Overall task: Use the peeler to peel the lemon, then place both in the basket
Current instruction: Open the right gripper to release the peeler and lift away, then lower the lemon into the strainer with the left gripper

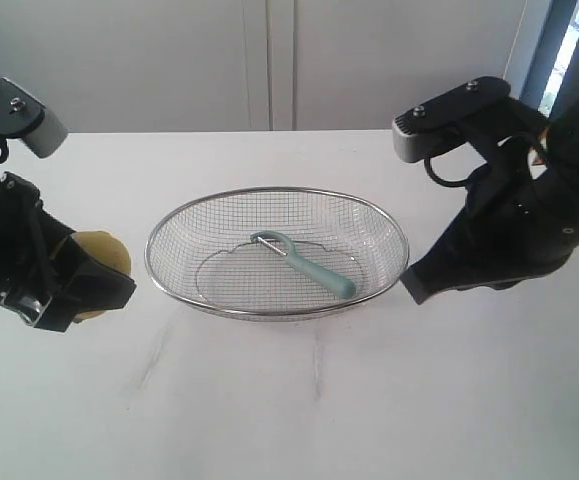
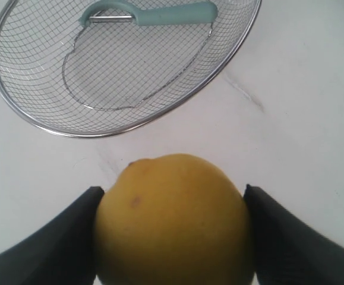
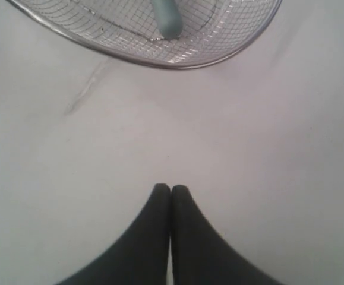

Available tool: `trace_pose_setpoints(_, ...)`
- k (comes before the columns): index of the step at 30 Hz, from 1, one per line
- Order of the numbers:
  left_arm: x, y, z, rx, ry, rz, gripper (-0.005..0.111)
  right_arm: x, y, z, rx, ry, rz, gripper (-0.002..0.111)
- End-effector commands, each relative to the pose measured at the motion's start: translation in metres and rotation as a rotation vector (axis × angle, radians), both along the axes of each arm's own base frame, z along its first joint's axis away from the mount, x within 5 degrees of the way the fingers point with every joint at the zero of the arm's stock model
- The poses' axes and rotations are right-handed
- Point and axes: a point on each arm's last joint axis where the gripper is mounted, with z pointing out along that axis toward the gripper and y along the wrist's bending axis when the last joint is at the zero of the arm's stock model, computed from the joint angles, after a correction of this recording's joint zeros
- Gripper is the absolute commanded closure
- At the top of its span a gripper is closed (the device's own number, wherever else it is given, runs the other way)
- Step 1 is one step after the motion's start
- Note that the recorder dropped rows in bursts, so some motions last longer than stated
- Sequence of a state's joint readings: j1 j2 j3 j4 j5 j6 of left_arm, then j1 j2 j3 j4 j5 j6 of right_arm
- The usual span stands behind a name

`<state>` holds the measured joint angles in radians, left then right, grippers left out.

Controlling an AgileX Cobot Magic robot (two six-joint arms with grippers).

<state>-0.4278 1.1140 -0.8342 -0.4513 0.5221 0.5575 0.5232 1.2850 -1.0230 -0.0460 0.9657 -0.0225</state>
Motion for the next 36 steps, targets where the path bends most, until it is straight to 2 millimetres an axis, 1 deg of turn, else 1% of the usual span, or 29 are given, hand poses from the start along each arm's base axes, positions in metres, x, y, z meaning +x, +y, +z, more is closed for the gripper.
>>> trace_pose_setpoints(1,0.0,0.0,0.003,-0.011,-0.028,0.01,0.107,-0.011,-0.008,0.013,0.013,-0.018,-0.007,0.108)
trace_pose_setpoints(9,0.005,0.005,-0.019,-0.018,-0.085,0.098,0.107,-0.018,-0.011,0.022,0.032,-0.05,-0.007,0.108)
trace_pose_setpoints(12,0.009,0.003,-0.018,-0.045,-0.092,0.124,0.107,-0.018,-0.011,0.022,0.032,-0.05,-0.007,0.108)
trace_pose_setpoints(16,0.023,-0.005,-0.011,-0.124,-0.079,0.177,0.107,-0.018,-0.011,0.021,0.03,-0.048,-0.007,0.108)
trace_pose_setpoints(21,0.049,-0.022,-0.008,-0.119,0.008,0.132,0.107,-0.018,-0.011,0.021,0.03,-0.048,-0.007,0.108)
trace_pose_setpoints(26,0.084,-0.044,-0.013,-0.121,0.108,0.094,0.107,-0.018,-0.011,0.021,0.03,-0.048,-0.007,0.108)
trace_pose_setpoints(31,0.118,-0.07,-0.014,-0.159,0.222,0.039,0.107,-0.018,-0.011,0.021,0.03,-0.048,-0.007,0.108)
trace_pose_setpoints(34,0.138,-0.08,-0.019,-0.158,0.241,0.027,0.107,-0.018,-0.011,0.021,0.03,-0.048,-0.007,0.108)
trace_pose_setpoints(36,0.153,-0.085,-0.028,-0.159,0.222,0.055,0.107,-0.018,-0.011,0.021,0.03,-0.048,-0.007,0.108)
